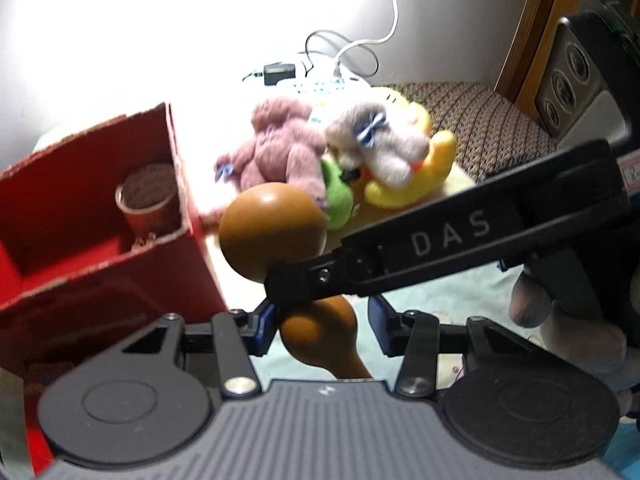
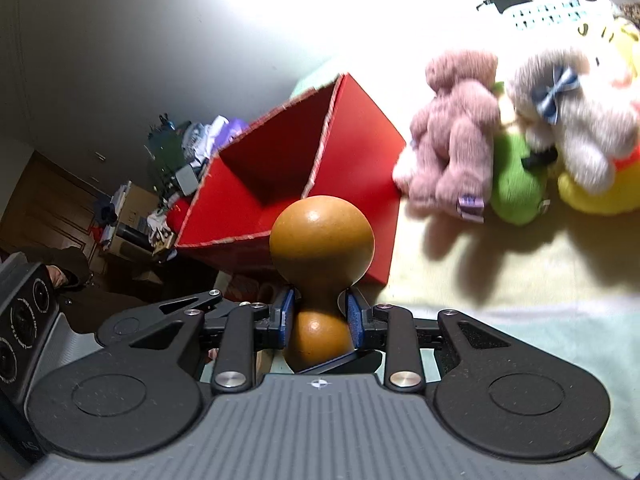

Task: Organize objects
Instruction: 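Lift the brown gourd with the right gripper and carry it over the box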

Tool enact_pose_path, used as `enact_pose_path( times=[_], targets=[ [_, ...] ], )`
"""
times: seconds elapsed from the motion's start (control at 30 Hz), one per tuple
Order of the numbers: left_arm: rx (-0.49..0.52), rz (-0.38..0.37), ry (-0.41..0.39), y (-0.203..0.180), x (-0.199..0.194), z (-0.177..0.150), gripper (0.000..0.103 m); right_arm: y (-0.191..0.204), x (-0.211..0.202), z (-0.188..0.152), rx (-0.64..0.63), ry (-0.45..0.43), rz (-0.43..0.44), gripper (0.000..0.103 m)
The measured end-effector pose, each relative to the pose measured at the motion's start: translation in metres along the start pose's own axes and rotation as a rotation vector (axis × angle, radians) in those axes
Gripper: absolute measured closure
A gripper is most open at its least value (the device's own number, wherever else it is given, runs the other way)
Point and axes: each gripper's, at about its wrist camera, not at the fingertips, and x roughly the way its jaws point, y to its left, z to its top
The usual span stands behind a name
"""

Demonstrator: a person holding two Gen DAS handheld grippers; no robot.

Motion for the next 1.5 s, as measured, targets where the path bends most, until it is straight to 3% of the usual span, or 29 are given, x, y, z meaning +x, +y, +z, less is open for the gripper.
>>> enact_pose_path(
  times=[0.4, 0.63, 0.8, 1.13, 1.5],
  targets=[
    [0.034, 0.026, -0.116, 0.007, -0.033, 0.033, 0.054, 0.031, -0.001, 0.034, -0.067, -0.080, 0.033, 0.073],
    [0.011, 0.025, -0.164, 0.049, -0.054, 0.051, 0.054, 0.068, 0.029, 0.067, -0.119, -0.085, 0.044, 0.073],
    [0.017, 0.067, -0.171, 0.086, -0.060, 0.062, 0.054, 0.091, 0.068, 0.089, -0.133, -0.062, 0.037, 0.073],
    [-0.056, 0.063, -0.082, 0.179, -0.040, 0.070, 0.054, 0.114, 0.149, 0.108, -0.115, -0.006, -0.027, 0.073],
    [-0.090, 0.087, 0.061, 0.226, 0.011, 0.062, 0.054, 0.102, 0.203, 0.103, -0.054, 0.069, -0.107, 0.073]
  ],
)
